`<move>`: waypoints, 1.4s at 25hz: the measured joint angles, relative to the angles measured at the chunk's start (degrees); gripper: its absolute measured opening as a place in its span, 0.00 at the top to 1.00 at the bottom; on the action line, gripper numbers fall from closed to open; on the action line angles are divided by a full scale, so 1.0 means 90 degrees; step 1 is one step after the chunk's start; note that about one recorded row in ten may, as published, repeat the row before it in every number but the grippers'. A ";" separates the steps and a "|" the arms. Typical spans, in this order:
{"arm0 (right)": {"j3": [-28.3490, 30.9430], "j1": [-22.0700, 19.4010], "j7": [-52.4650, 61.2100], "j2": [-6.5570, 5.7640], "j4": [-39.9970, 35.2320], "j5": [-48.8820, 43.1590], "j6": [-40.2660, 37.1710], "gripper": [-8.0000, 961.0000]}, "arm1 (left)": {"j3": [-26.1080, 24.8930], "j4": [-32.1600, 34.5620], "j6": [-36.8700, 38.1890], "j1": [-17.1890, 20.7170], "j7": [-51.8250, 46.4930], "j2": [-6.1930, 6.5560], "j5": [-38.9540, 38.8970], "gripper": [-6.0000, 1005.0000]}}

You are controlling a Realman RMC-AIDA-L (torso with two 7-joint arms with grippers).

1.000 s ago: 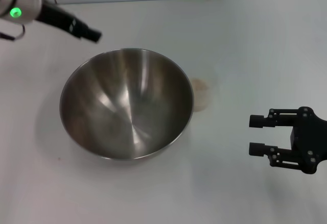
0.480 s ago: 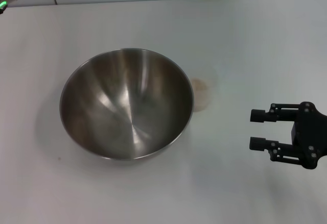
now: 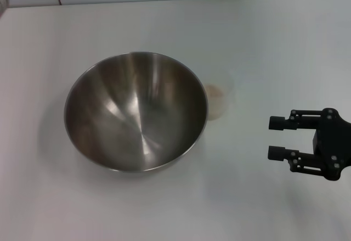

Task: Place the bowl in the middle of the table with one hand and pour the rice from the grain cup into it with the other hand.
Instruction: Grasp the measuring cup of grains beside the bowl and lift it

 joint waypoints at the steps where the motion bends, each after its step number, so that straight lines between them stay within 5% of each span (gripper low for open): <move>1: 0.0000 0.0000 0.0000 0.0000 0.0000 0.0000 0.0000 0.43 | 0.0219 -0.0015 -0.0297 0.0113 -0.0048 0.0006 -0.0011 0.19; 5: 0.0000 0.0019 0.0000 0.0000 -0.0003 0.0008 0.0077 0.43 | 0.0822 -0.0087 -0.0829 0.0386 -0.1089 0.0013 -0.0027 0.19; 13: -0.0005 0.0088 0.0000 0.0000 -0.0014 0.0008 0.0148 0.43 | 0.0633 0.0080 -0.0958 0.0473 -0.2318 0.0067 -0.0777 0.19; 17: -0.0001 0.0074 0.0000 0.0000 -0.0033 0.0008 0.0148 0.43 | 0.0594 0.0180 -0.0715 0.0356 -0.2352 0.0439 -0.1206 0.19; 21: 0.0001 0.0057 0.0000 0.0000 -0.0054 0.0008 0.0148 0.43 | 0.0878 0.0097 -0.0118 0.0111 -0.1803 0.0711 -0.0566 0.19; 24: 0.0001 0.0081 0.0001 0.0000 -0.0087 0.0008 0.0146 0.43 | 0.0895 -0.0231 -0.0235 0.0148 -0.1107 0.0508 0.0108 0.19; 26: 0.0001 0.0115 0.0011 0.0004 -0.0134 0.0008 0.0146 0.43 | 0.0900 -0.0695 -0.1088 0.0373 -0.0926 0.0108 0.0320 0.19; 27: 0.0000 0.0139 0.0025 0.0008 -0.0144 0.0008 0.0145 0.43 | 0.1128 -0.1108 -0.2240 0.0493 -0.0933 -0.0030 0.0424 0.19; 28: 0.0000 0.0158 0.0034 0.0011 -0.0143 0.0008 0.0142 0.43 | 0.1128 -0.1108 -0.2240 0.0493 -0.0933 -0.0030 0.0424 0.19; 32: -0.0001 0.0171 0.0059 0.0021 -0.0152 0.0008 0.0132 0.43 | 0.2006 -0.1956 -0.5754 0.0445 -0.1574 0.0085 0.0907 0.19; 35: -0.0005 0.0180 0.0063 0.0031 -0.0136 0.0022 0.0121 0.43 | 0.2167 -0.2116 -0.6386 0.0384 -0.2210 0.0234 0.1474 0.19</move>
